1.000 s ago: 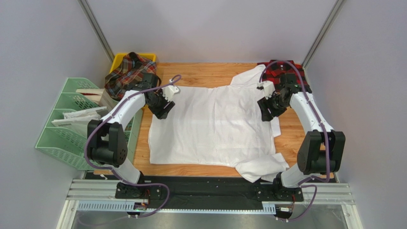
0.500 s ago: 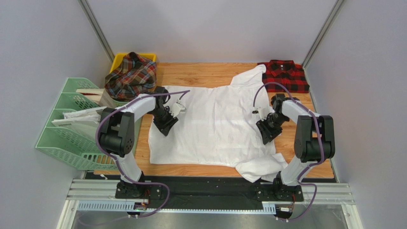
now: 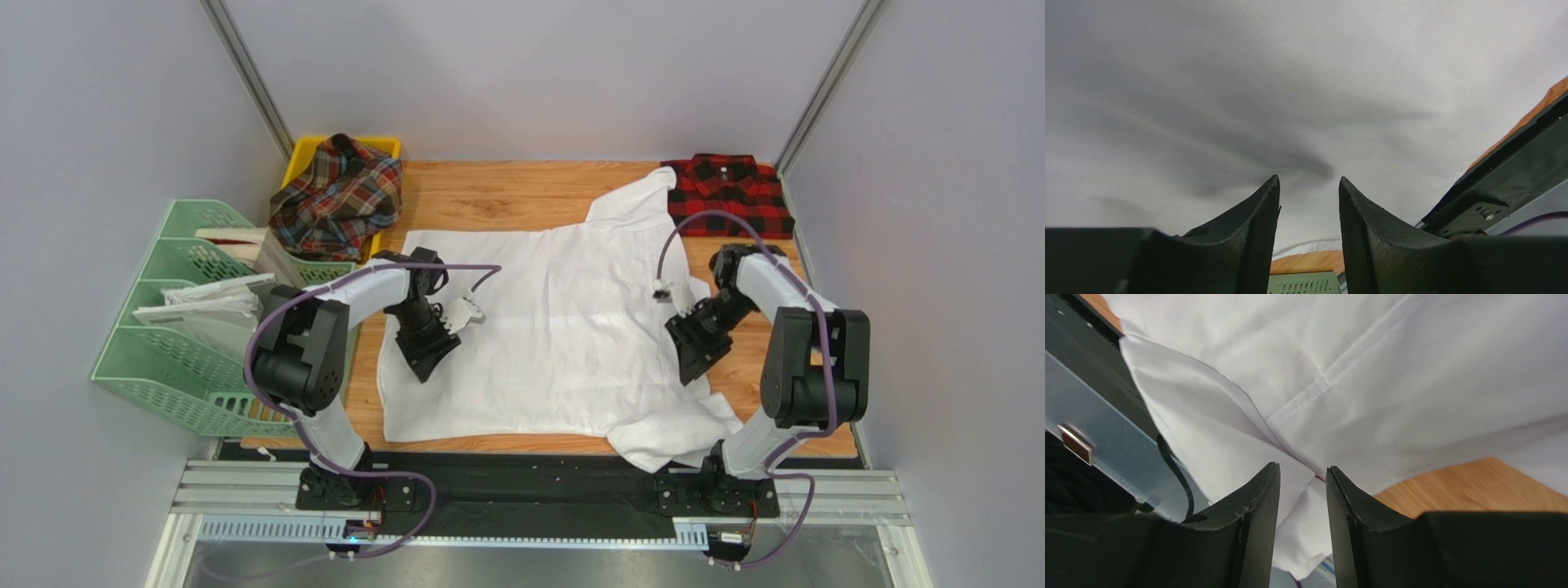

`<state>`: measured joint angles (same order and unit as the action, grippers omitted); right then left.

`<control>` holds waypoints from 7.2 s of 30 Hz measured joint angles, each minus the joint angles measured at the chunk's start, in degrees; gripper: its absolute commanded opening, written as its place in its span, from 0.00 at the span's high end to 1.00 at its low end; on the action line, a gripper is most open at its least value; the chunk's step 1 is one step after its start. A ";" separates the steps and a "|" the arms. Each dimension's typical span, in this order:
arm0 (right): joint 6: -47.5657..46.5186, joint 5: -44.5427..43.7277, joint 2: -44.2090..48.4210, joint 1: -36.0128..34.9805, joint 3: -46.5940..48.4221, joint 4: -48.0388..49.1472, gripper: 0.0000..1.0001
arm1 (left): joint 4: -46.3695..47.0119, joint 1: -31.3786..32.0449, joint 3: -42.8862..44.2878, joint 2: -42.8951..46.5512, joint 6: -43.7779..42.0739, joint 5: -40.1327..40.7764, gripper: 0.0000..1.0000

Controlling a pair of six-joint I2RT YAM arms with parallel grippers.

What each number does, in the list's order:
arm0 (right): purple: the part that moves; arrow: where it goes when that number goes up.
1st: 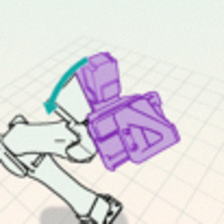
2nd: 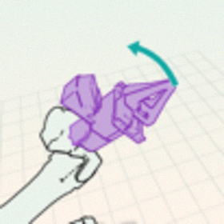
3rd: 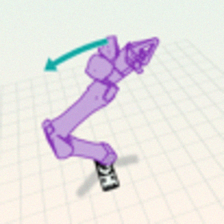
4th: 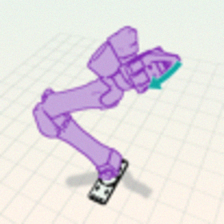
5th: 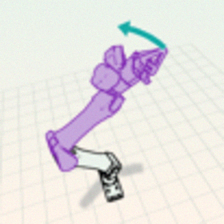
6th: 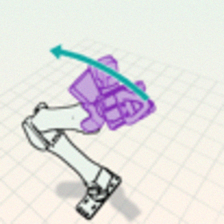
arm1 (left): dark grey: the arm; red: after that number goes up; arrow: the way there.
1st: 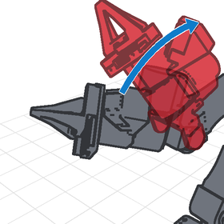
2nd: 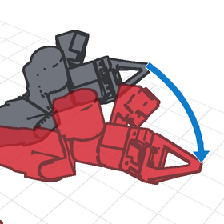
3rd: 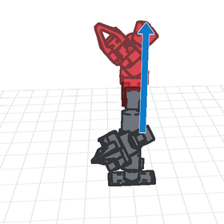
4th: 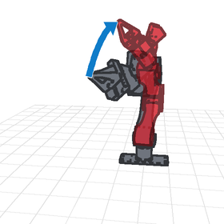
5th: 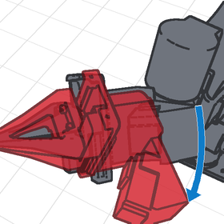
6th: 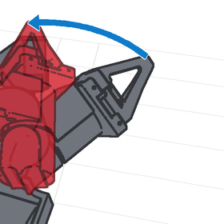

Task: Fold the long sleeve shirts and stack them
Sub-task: Flatten the shirt out, then fold the shirt

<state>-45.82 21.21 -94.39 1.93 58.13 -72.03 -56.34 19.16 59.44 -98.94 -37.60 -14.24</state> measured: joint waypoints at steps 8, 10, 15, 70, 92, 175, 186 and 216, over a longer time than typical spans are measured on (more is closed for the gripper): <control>4.04 4.61 -1.79 11.45 23.23 4.22 0.61 | -1.97 -0.02 11.39 1.01 -0.17 -1.99 0.44; 5.60 3.02 -4.61 12.13 26.95 6.75 0.61 | -1.70 -0.02 14.34 1.01 -0.15 -2.82 0.40; 8.81 -0.57 -14.93 11.58 30.99 11.54 0.55 | -1.68 0.31 18.43 1.01 0.00 -7.82 0.39; 24.59 7.21 -27.98 6.01 54.62 22.67 0.33 | -0.85 -15.65 54.82 -19.80 0.79 -11.19 0.24; 29.79 7.02 -38.10 3.43 55.19 27.02 0.56 | -0.15 -15.65 58.16 -34.38 -6.38 -2.16 0.40; 11.96 11.76 -17.05 5.75 23.50 21.79 1.00 | 13.00 -17.64 15.41 -6.69 -24.09 -5.62 1.00; 11.67 11.47 -14.88 5.73 23.10 20.72 0.99 | 10.64 -17.46 17.90 -4.79 -24.85 -5.53 0.69; 11.91 8.79 -19.78 5.22 24.52 20.57 0.97 | 7.78 -13.66 17.97 -11.50 -27.82 -2.56 0.57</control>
<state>-33.91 30.00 -114.17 7.16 82.65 -51.46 -48.56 5.50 77.41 -110.43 -65.43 -16.80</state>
